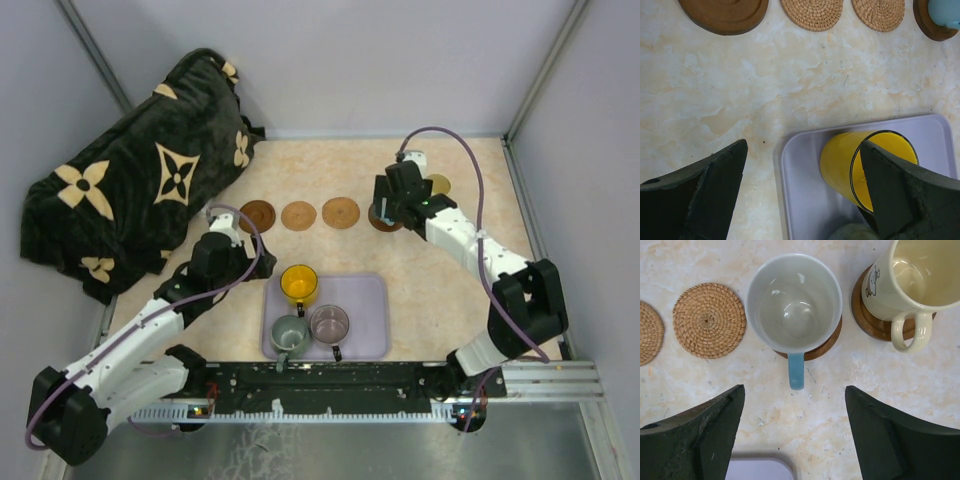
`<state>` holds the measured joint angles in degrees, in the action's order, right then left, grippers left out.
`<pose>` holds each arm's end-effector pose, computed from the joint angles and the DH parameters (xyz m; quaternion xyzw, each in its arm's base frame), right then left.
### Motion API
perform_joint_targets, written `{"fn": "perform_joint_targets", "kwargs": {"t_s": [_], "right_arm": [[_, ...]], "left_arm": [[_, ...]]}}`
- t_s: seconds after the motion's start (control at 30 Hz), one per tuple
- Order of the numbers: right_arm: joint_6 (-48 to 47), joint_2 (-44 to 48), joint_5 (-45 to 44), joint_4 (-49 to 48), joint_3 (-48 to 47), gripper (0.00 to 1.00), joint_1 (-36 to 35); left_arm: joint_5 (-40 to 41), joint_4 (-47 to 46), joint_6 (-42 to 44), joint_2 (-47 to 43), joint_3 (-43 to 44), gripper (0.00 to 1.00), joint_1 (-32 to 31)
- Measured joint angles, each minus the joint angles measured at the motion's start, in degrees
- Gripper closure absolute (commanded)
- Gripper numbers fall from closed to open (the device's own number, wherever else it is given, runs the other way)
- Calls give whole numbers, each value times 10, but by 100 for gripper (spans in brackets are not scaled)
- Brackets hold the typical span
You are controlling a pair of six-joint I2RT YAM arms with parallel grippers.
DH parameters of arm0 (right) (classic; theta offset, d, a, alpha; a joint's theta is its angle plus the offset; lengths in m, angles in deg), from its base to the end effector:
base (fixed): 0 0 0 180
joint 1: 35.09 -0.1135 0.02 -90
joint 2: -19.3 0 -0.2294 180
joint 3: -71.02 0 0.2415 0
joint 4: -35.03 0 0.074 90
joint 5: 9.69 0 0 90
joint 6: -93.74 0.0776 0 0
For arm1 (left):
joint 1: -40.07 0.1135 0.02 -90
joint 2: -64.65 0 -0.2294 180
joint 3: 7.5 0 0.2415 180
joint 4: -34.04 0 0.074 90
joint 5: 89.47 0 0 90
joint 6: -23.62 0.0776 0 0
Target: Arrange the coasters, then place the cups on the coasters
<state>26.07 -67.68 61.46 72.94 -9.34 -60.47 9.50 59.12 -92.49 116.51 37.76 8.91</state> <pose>0.3296 0.1286 0.2113 0.0391 0.9112 0.0161 0.4098 0.2171 -0.1172 0.1870 0.0003 0.8714 -0.1729 0.4591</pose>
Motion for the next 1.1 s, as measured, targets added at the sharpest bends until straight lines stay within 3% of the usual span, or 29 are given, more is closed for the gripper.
{"fn": "perform_joint_targets", "kwargs": {"t_s": [0.43,0.77,1.1], "right_arm": [[13,150,-4,29,54,19,-49],[19,255,1,54,110,22,-49],[29,299,14,68,147,23,-50]], "left_arm": [[-14,61,5,-19,26,0,-18],[-26,105,-5,-16,49,0,-118],[-23,125,-31,43,78,0,-197]]}}
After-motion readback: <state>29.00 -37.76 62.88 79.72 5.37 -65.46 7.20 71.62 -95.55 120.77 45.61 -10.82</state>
